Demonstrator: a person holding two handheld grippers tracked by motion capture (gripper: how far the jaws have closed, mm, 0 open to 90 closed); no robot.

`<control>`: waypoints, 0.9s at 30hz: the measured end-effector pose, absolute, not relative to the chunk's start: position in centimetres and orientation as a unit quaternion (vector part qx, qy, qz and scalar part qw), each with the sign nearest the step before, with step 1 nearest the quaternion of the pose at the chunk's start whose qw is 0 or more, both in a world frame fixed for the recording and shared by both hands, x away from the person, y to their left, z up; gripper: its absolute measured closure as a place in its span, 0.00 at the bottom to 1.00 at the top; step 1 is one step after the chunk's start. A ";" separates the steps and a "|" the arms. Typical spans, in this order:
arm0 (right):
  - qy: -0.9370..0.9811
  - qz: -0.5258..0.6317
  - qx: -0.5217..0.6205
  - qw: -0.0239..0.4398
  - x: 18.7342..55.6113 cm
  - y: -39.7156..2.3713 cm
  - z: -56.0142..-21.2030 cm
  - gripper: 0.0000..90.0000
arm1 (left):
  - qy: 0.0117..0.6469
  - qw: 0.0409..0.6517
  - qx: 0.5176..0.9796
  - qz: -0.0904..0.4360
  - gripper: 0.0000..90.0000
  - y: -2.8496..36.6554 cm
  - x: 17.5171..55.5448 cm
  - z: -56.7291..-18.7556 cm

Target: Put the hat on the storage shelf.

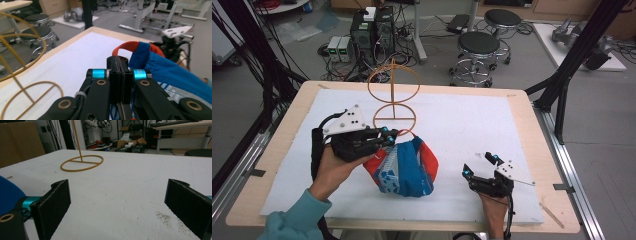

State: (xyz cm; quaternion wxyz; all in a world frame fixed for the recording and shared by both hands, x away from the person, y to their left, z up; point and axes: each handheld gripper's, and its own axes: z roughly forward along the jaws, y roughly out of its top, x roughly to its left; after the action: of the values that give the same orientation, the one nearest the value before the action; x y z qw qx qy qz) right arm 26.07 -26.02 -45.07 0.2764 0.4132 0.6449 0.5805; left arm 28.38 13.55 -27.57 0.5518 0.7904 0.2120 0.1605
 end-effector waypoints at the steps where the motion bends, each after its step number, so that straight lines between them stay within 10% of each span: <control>1: 0.645 0.580 0.415 0.274 26.0 -26.0 -45.1 0.06 | 0.215 0.547 0.792 0.164 0.98 13.6 28.7 -27.8; 27: 0.647 0.579 0.413 0.274 26.0 -26.0 -45.1 0.06 | 0.285 0.468 0.812 0.199 0.95 15.4 33.4 -32.5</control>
State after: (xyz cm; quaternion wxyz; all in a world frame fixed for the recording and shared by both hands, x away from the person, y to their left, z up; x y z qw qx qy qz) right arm 26.03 -26.01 -45.07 0.2740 0.4130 0.6474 0.5791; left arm 33.42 15.39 -32.53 0.4682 0.8123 0.2851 0.1993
